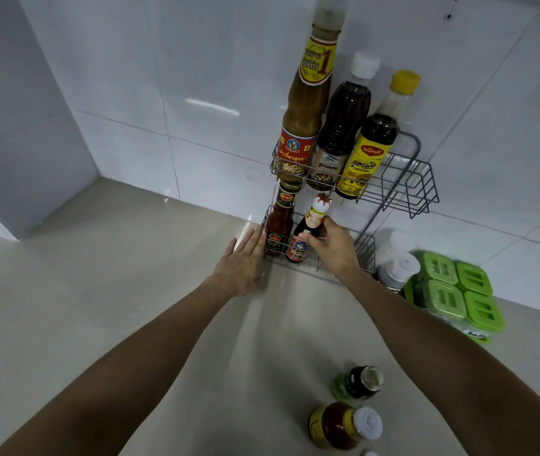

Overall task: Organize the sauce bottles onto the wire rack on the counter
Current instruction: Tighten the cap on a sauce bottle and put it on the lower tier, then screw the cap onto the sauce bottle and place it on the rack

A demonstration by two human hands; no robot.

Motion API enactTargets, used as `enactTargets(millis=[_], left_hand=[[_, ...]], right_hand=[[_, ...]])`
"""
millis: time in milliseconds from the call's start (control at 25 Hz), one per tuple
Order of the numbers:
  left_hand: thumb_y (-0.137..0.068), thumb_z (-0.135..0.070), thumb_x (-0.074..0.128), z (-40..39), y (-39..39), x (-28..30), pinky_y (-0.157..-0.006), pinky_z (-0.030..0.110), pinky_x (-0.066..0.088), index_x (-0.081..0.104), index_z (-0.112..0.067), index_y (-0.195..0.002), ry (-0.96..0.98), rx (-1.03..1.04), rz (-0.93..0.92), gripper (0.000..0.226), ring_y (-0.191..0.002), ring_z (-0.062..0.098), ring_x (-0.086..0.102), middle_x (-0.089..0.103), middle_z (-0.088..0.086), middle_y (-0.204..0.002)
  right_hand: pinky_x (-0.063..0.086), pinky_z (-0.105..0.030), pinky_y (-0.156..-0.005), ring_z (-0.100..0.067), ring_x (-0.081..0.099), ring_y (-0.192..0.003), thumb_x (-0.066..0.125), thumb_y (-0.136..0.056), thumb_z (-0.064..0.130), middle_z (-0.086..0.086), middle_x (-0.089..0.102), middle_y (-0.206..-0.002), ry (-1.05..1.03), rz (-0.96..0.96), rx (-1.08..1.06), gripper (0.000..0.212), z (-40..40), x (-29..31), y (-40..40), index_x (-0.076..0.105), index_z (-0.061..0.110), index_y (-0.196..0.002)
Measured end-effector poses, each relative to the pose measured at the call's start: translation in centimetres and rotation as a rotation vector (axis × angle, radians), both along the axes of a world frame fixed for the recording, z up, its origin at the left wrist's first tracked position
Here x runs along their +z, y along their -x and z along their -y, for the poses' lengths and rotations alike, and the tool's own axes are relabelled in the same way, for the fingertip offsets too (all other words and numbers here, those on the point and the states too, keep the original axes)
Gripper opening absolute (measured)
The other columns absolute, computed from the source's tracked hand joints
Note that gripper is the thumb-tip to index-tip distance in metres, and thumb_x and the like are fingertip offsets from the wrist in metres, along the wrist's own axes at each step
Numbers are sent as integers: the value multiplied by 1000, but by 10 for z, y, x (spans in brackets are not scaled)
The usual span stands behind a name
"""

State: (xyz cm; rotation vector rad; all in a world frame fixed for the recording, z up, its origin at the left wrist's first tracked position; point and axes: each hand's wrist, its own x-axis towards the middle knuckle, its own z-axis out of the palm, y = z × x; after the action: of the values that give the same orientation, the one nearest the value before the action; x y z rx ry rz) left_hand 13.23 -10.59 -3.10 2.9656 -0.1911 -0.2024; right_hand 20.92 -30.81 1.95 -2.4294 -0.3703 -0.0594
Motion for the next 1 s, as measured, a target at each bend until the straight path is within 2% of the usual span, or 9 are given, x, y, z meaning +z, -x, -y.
enactTargets(millis=[120,480,640,720,840,960,1000], left_hand=[[-94,-30,54,2,-1,1,-123,45,-1,-19,-10,-151,7,13,-20,95,-150,20,-17,-22,6,-161],[-95,-34,55,7,-2,2,-120,43,-4,-19,-9,-151,10,25,-38,96,-149,21,-19,-23,8,-161],[-94,-36,56,6,2,5,-121,44,-2,-17,-9,-152,63,30,-54,97,-150,21,-17,-22,7,-162],[-93,-36,57,13,15,12,-121,44,-1,-15,-10,-153,102,0,-54,97,-150,21,-15,-18,8,-163],[-91,-37,60,11,30,20,-123,42,4,-7,-11,-155,270,43,-57,96,-151,21,-9,-9,6,-164],[-89,-33,66,19,62,31,-120,28,9,7,-12,-156,461,-21,-33,91,-151,20,5,6,7,-164],[-88,-31,68,28,77,37,-117,24,11,13,-13,-155,519,-72,-38,89,-150,19,10,12,7,-163]], right_hand=[[55,-38,-84,-24,68,-96,72,-83,37,-9,71,-115,-21,-35,18,49,-1,0,-4,57,9,-121],[54,-45,-91,-25,66,-102,76,-80,31,-8,69,-119,-65,-148,26,52,-4,-1,-13,56,12,-124],[50,-42,-98,-24,61,-114,78,-78,26,-7,63,-129,-25,-225,65,67,0,4,-10,48,12,-136],[47,-41,-102,-21,57,-117,77,-80,26,-6,59,-127,-71,-271,24,71,17,13,6,43,12,-141],[52,-37,-98,-19,62,-110,76,-80,25,-7,65,-117,-216,-281,8,52,33,32,26,58,10,-127],[53,-16,-80,-14,66,-94,76,-81,16,-6,72,-100,-385,-259,-50,28,65,51,78,70,7,-106],[53,-16,-76,-13,66,-87,75,-82,13,-5,71,-94,-451,-258,-81,21,81,53,102,71,7,-101]])
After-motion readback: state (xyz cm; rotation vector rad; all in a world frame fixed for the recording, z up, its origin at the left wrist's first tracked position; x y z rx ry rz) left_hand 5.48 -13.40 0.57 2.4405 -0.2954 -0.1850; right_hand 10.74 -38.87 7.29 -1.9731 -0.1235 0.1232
